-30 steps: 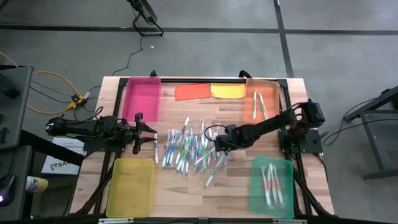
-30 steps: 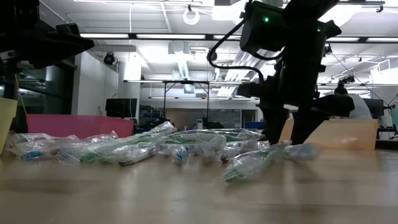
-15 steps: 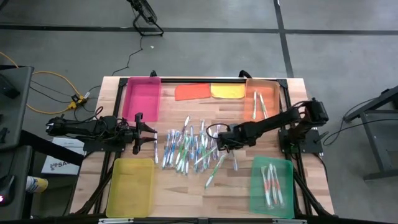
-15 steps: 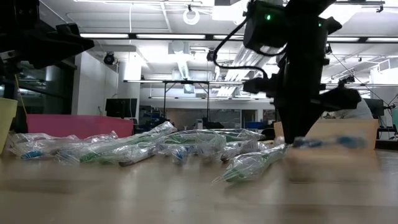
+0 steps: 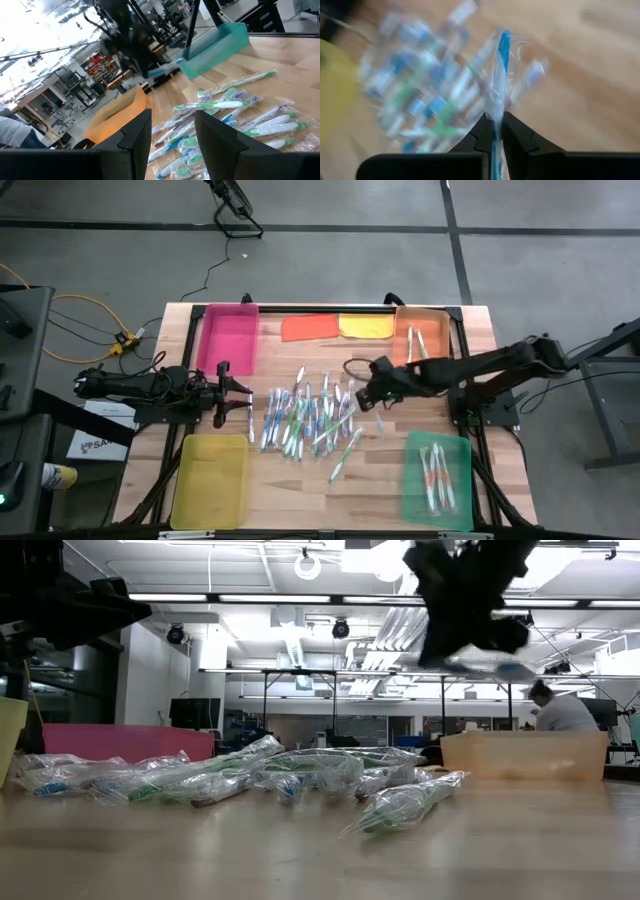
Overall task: Pick & Place Toothbrushes
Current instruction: Put the blue toothbrush into the red bin
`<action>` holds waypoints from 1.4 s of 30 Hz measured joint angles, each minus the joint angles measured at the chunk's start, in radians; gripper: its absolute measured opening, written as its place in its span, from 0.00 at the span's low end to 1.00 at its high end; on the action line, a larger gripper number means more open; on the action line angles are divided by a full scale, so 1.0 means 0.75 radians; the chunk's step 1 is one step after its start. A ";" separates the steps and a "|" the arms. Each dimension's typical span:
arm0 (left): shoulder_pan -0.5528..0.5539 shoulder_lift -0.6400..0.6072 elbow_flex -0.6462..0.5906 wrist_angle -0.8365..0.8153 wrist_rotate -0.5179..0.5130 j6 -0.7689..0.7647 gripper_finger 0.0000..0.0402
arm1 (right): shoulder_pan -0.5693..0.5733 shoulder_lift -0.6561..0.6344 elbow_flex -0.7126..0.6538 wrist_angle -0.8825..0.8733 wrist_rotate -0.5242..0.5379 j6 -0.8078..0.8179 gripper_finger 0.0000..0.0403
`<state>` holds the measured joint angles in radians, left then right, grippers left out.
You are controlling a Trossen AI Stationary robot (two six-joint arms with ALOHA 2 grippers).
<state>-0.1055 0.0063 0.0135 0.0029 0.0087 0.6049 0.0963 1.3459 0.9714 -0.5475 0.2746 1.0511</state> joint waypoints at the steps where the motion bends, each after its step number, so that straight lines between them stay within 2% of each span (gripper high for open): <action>1: 0.001 0.000 0.000 0.001 0.000 0.000 0.37 | -0.011 -0.023 0.000 0.047 0.017 -0.052 0.04; 6: 0.000 -0.001 0.000 0.011 0.000 0.000 0.37 | -0.076 -0.111 0.001 0.289 0.086 -0.249 0.04; 11: 0.000 0.000 0.000 0.012 0.001 0.000 0.37 | -0.143 -0.119 0.002 0.432 0.079 -0.349 0.04; 19: 0.000 -0.001 0.001 0.010 0.015 -0.014 0.37 | -0.233 -0.118 0.002 0.494 -0.041 -0.404 0.04; 22: 0.001 0.000 0.000 0.023 -0.052 -0.014 0.37 | -0.267 -0.118 0.002 0.543 -0.103 -0.455 0.04; 29: 0.000 0.000 0.000 0.248 0.023 -0.157 0.37 | -0.393 -0.118 0.002 0.662 -0.309 -0.598 0.04; 31: 0.000 0.004 0.000 0.308 -0.076 -0.254 0.37 | -0.427 -0.114 0.002 0.687 -0.356 -0.633 0.04; 34: 0.001 0.011 0.020 0.285 -0.366 -0.504 0.37 | -0.472 -0.104 0.001 0.745 -0.447 -0.684 0.04; 36: 0.002 0.052 0.043 0.251 -0.506 -0.591 0.37 | -0.495 -0.089 0.001 0.799 -0.513 -0.736 0.04; 42: 0.002 0.340 0.152 0.502 -0.666 -0.701 0.37 | -0.580 0.007 0.001 1.030 -0.731 -0.892 0.04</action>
<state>-0.1043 0.2611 0.1276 0.3792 -0.4907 0.0788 -0.3385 1.3514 0.9722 0.2247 -0.2735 0.3824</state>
